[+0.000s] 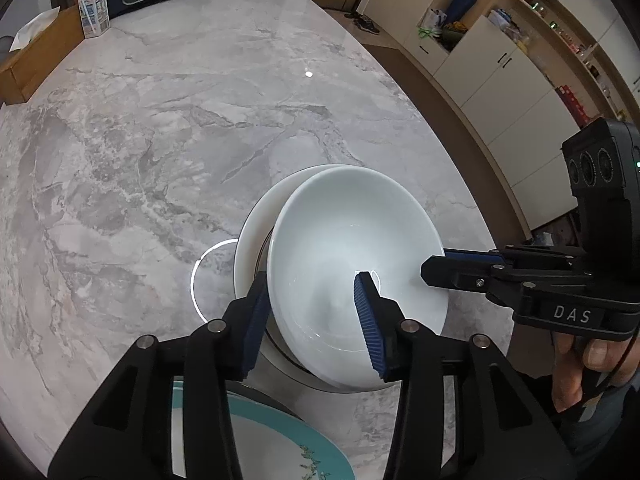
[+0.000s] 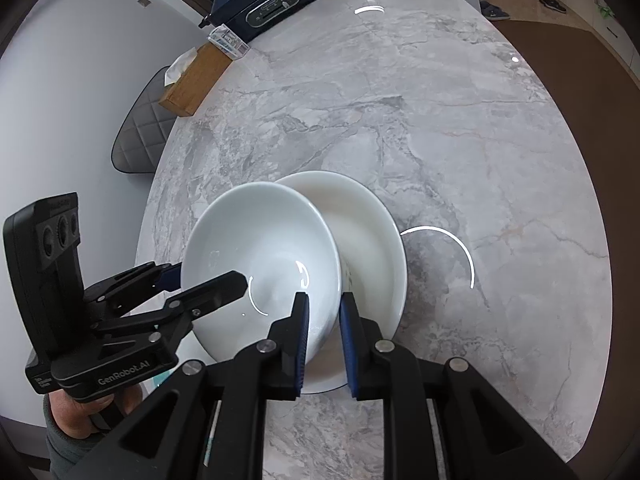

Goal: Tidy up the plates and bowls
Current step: 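Open the right gripper to release the white bowl, then move the right gripper to the rim of the plate-and-bowl stack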

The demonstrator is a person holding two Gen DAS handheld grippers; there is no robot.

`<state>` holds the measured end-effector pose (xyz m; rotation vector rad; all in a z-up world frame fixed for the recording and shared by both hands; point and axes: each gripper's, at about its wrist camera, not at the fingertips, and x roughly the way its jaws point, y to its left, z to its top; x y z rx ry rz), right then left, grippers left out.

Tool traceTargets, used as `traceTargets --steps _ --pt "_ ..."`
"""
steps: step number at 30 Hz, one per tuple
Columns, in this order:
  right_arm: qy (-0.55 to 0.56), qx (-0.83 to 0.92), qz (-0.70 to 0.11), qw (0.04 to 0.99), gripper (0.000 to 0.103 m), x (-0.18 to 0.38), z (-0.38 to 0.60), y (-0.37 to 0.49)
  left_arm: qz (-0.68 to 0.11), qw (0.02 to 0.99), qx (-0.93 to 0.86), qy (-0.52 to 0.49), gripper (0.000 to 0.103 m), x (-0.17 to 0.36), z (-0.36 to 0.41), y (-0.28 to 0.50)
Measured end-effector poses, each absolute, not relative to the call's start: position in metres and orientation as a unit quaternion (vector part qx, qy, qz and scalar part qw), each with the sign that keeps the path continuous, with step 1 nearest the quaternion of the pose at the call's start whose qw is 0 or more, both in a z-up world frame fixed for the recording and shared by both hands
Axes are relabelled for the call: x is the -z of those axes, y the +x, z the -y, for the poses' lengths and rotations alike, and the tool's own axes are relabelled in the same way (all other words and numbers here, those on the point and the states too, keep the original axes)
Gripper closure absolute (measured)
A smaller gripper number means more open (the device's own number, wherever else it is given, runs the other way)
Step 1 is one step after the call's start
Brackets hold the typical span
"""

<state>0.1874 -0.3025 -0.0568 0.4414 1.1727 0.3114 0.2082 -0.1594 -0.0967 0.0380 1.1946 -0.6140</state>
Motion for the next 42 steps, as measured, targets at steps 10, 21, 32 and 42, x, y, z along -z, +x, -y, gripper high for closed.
traceTargets --steps 10,21,32,42 --pt "0.195 -0.135 -0.546 0.803 0.071 0.056 0.302 0.184 -0.549 0.785 0.285 0.025 0.061 0.09 0.157 0.206" --pt "0.203 -0.142 -0.54 0.804 0.063 0.056 0.303 0.182 -0.521 0.813 0.257 0.044 0.055 0.074 0.138 0.21" --pt "0.239 -0.123 -0.512 0.816 0.041 0.052 0.35 0.159 -0.554 0.793 0.253 -0.007 0.05 0.091 0.088 0.217" --pt "0.234 -0.123 -0.542 0.798 0.041 0.088 0.341 0.182 -0.577 0.772 0.267 0.008 0.05 0.105 0.086 0.223"
